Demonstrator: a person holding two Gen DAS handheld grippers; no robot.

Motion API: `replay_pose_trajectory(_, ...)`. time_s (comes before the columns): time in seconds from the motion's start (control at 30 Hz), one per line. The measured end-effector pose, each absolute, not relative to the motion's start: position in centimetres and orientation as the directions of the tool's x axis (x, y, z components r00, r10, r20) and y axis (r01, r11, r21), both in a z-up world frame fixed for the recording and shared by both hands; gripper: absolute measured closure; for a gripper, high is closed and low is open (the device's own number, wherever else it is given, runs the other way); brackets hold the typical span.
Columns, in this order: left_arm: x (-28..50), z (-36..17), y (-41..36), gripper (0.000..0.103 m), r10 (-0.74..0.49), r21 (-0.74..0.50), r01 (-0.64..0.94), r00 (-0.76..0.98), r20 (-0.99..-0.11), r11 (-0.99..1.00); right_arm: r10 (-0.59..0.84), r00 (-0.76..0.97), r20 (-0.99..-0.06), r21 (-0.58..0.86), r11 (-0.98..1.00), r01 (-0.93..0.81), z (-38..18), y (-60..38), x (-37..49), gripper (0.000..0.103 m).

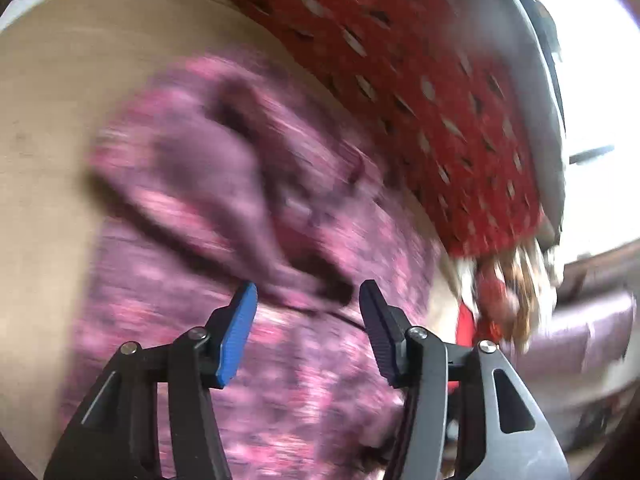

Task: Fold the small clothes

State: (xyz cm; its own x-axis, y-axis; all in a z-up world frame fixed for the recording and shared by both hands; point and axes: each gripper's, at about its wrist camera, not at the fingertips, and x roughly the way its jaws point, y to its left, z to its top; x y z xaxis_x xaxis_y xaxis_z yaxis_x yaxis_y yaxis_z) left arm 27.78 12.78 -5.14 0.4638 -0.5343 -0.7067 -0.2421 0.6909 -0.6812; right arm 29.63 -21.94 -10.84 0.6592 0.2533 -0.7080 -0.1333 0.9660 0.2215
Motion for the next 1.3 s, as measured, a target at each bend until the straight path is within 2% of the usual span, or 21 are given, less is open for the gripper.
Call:
replay_pose_trajectory(0.1, 28.1, -8.2, 16.0, 0.051, -0.558, -0.711, -0.361, 0.444, -0.7, 0.604, 0.342, 0.675, -0.653, 0.224, 0.94, -0.259, -8.1, -18.4, 29.5, 0.034)
replay_pose_trajectory(0.17, 28.6, -9.7, 16.4, 0.051, -0.581, -0.722, -0.396, 0.428, -0.692, 0.567, 0.361, 0.665, -0.653, 0.154, 0.924, -0.35, -7.1, -14.8, 29.6, 0.032)
replay_pose_trajectory(0.3, 29.2, -10.8, 16.4, 0.051, -0.592, -0.732, -0.411, 0.43, -0.682, 0.544, 0.283, 0.669, -0.687, -0.053, 0.899, -0.435, -7.3, -7.9, 31.4, 0.032)
replay_pose_trajectory(0.37, 29.0, -10.9, 16.5, 0.051, -0.599, -0.74, -0.414, 0.435, -0.672, 0.53, 0.212, 0.668, -0.713, -0.144, 0.889, -0.435, -8.2, -5.5, 32.9, 0.038)
replay_pose_trajectory(0.4, 29.1, -10.8, 16.6, 0.051, -0.605, -0.745, -0.414, 0.435, -0.667, 0.524, 0.205, 0.659, -0.723, -0.158, 0.88, -0.448, -8.5, -4.8, 33.5, 0.067)
replay_pose_trajectory(0.43, 29.2, -11.1, 16.1, 0.051, -0.608, -0.746, -0.412, 0.434, -0.665, 0.523, 0.23, 0.645, -0.729, -0.132, 0.877, -0.462, -8.6, -4.8, 33.9, 0.087)
replay_pose_trajectory(0.53, 29.3, -11.2, 16.3, 0.051, -0.612, -0.752, -0.407, 0.437, -0.659, 0.519, 0.336, 0.648, -0.684, 0.063, 0.912, -0.406, -7.1, -8.5, 34.4, 0.089)
replay_pose_trajectory(0.67, 29.2, -11.4, 16.0, 0.051, -0.609, -0.753, -0.409, 0.442, -0.658, 0.516, 0.42, 0.67, -0.612, 0.402, 0.895, -0.193, -6.7, -18.5, 34.3, 0.091)
replay_pose_trajectory(0.73, 29.4, -11.3, 15.5, 0.051, -0.597, -0.743, -0.408, 0.442, -0.669, 0.531, 0.404, 0.68, -0.612, 0.48, 0.873, -0.087, -7.7, -22.6, 33.9, 0.091)
replay_pose_trajectory(0.83, 29.4, -11.1, 15.2, 0.051, -0.588, -0.734, -0.411, 0.44, -0.679, 0.54, 0.397, 0.636, -0.662, 0.547, 0.836, 0.047, -10.8, -27.4, 33.4, 0.091)
replay_pose_trajectory(0.9, 29.4, -11.1, 15.1, 0.051, -0.594, -0.741, -0.416, 0.442, -0.672, 0.527, 0.407, 0.611, -0.679, 0.566, 0.82, 0.083, -12.0, -28.7, 32.8, 0.09)
replay_pose_trajectory(0.97, 29.4, -11.1, 15.1, 0.051, -0.61, -0.759, -0.418, 0.451, -0.651, 0.5, 0.448, 0.622, -0.643, 0.626, 0.775, 0.089, -12.4, -29.6, 32.2, 0.085)
replay_pose_trajectory(1.03, 29.9, -11.1, 14.8, 0.051, -0.616, -0.762, -0.421, 0.449, -0.647, 0.492, 0.467, 0.647, -0.602, 0.68, 0.725, 0.11, -12.4, -30.2, 32.1, 0.069)
replay_pose_trajectory(1.1, 30.8, -11.0, 14.6, 0.051, -0.602, -0.749, -0.434, 0.446, -0.662, 0.501, 0.47, 0.661, -0.585, 0.718, 0.679, 0.153, -12.9, -30.5, 32.8, 0.065)
replay_pose_trajectory(1.13, 31.0, -10.9, 14.7, 0.054, -0.591, -0.74, -0.443, 0.447, -0.671, 0.506, 0.468, 0.655, -0.593, 0.721, 0.671, 0.173, -13.1, -30.5, 33.5, 0.073)
replay_pose_trajectory(1.2, 31.8, -10.6, 14.9, 0.073, -0.57, -0.728, -0.452, 0.453, -0.686, 0.516, 0.492, 0.664, -0.563, 0.738, 0.662, 0.135, -12.0, -30.5, 34.5, 0.097)
replay_pose_trajectory(1.23, 31.8, -10.5, 15.1, 0.084, -0.563, -0.723, -0.45, 0.454, -0.691, 0.525, 0.491, 0.696, -0.524, 0.749, 0.654, 0.103, -10.9, -31.0, 34.2, 0.098)
replay_pose_trajectory(1.3, 32.0, -10.7, 15.2, 0.088, -0.543, -0.701, -0.457, 0.444, -0.713, 0.547, 0.47, 0.755, -0.458, 0.759, 0.648, 0.057, -9.2, -32.0, 33.3, 0.098)
